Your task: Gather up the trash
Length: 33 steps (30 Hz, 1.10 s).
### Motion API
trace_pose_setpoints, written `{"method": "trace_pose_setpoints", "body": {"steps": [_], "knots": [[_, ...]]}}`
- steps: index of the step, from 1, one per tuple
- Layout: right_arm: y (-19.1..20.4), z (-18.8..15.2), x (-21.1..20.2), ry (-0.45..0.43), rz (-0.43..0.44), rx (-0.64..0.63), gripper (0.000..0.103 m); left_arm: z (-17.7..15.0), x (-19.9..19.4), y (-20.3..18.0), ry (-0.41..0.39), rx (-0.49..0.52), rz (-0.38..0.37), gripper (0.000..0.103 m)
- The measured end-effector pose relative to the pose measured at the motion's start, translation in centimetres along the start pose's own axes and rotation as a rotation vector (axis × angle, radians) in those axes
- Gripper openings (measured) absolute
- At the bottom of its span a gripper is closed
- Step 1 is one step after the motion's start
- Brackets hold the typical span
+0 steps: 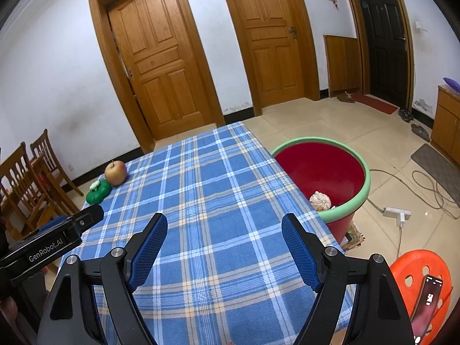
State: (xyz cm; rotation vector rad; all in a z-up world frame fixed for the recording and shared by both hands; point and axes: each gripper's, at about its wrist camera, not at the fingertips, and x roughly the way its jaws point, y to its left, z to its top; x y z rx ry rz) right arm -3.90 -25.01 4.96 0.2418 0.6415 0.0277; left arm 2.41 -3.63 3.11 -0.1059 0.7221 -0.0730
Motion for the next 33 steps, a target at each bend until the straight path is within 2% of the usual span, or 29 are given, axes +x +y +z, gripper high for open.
{"method": "trace_pose_setpoints", "body": {"steps": [33], "knots": [[0.04, -0.14, 0.02, 0.005, -0.001, 0.001, 0.082, -0.02, 0.08, -0.18, 0.002, 0.002, 0.000, 0.088]]}}
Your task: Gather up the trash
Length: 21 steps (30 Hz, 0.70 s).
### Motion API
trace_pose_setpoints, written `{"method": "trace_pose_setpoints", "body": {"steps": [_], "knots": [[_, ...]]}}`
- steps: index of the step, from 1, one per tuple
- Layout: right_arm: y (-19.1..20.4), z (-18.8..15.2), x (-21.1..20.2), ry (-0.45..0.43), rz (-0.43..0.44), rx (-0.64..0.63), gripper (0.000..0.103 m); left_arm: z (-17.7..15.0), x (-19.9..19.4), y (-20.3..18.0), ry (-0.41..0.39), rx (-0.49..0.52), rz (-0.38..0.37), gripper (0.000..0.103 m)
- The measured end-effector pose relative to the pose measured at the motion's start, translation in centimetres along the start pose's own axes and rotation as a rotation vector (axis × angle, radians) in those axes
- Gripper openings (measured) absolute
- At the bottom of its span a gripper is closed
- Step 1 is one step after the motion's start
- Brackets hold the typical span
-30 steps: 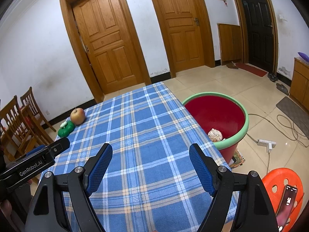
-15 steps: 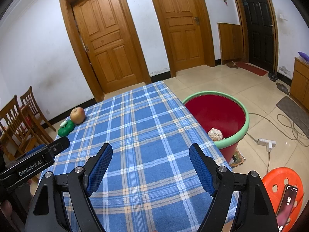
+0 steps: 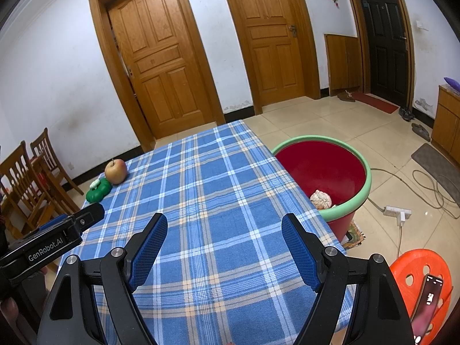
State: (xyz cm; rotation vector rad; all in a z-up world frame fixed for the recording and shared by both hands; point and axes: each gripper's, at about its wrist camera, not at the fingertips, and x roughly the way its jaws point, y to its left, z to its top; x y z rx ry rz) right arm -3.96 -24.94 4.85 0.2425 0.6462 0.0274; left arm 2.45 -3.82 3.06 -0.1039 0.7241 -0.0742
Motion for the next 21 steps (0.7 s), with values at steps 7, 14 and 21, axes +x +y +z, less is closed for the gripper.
{"method": "trace_pose_setpoints", "body": {"steps": [7, 14, 21], "knots": [[0.03, 0.04, 0.00, 0.000, -0.001, 0.001, 0.082, -0.02, 0.01, -0.06, 0.000, 0.000, 0.001, 0.088], [0.07, -0.11, 0.00, 0.001, 0.000, 0.001, 0.082, 0.04, -0.03, -0.04, -0.001, 0.002, 0.000, 0.088], [0.07, -0.04, 0.01, 0.002, 0.000, 0.001, 0.082, 0.07, -0.05, -0.04, 0.000, 0.002, 0.000, 0.088]]}}
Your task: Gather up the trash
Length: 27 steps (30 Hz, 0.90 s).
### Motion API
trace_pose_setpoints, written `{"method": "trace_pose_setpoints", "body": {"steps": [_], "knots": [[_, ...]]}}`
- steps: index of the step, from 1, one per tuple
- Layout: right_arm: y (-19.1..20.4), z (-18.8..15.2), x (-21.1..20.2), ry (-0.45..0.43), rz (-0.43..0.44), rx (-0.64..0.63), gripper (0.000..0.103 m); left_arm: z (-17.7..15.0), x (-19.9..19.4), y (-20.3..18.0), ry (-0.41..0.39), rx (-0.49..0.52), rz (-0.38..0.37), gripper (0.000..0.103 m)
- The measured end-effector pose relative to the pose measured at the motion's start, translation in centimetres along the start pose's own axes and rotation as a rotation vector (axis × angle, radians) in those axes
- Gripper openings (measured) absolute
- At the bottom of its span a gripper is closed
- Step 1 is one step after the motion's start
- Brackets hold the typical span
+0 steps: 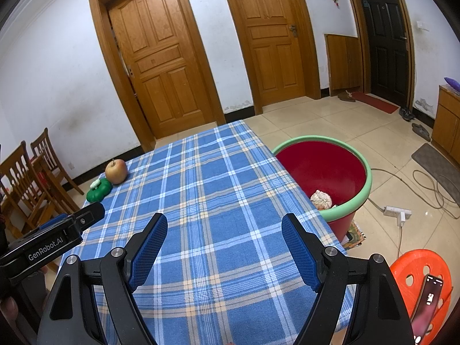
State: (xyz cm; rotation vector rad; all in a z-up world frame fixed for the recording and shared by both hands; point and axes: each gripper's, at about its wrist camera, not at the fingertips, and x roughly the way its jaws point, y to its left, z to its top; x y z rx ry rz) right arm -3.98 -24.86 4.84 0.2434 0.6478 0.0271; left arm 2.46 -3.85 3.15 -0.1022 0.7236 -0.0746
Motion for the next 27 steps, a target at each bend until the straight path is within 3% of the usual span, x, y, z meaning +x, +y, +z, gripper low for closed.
{"method": "trace_pose_setpoints", "body": {"steps": [27], "knots": [[0.09, -0.06, 0.02, 0.002, -0.001, 0.000, 0.082, -0.01, -0.01, -0.06, 0.001, -0.001, 0.001, 0.088]]}}
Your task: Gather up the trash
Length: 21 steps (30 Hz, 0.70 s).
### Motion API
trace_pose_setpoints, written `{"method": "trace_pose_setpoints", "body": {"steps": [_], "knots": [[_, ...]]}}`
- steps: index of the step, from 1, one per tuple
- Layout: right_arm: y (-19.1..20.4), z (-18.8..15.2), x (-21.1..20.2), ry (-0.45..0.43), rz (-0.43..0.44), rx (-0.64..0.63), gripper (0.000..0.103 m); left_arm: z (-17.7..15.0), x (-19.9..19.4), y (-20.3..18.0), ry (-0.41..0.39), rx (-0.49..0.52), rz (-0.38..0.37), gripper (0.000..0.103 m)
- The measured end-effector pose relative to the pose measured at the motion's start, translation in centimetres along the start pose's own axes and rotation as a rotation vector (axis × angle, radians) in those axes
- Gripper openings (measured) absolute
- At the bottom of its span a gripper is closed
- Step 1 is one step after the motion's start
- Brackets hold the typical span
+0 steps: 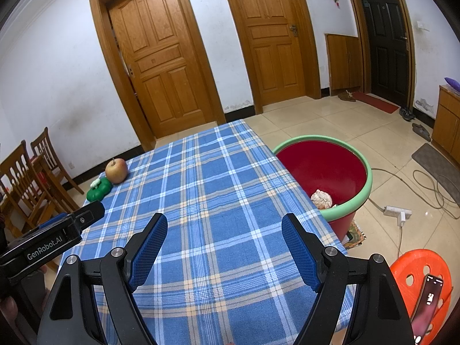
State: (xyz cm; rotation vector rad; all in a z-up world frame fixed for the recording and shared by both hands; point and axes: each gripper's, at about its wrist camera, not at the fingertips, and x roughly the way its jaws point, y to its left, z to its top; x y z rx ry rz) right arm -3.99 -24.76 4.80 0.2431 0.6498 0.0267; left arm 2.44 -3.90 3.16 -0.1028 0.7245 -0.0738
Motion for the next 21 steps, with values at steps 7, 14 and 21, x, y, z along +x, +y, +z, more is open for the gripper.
{"method": "trace_pose_setpoints", "body": {"steps": [7, 14, 21], "knots": [[0.11, -0.21, 0.02, 0.001, 0.000, -0.001, 0.082, -0.03, 0.00, -0.04, 0.001, 0.000, -0.001, 0.088], [0.11, -0.15, 0.04, 0.000, 0.001, -0.001, 0.082, -0.01, 0.00, -0.02, -0.001, 0.000, 0.000, 0.088], [0.11, -0.16, 0.04, 0.002, 0.001, -0.001, 0.082, -0.11, 0.05, -0.07, 0.003, -0.001, 0.001, 0.088]]}}
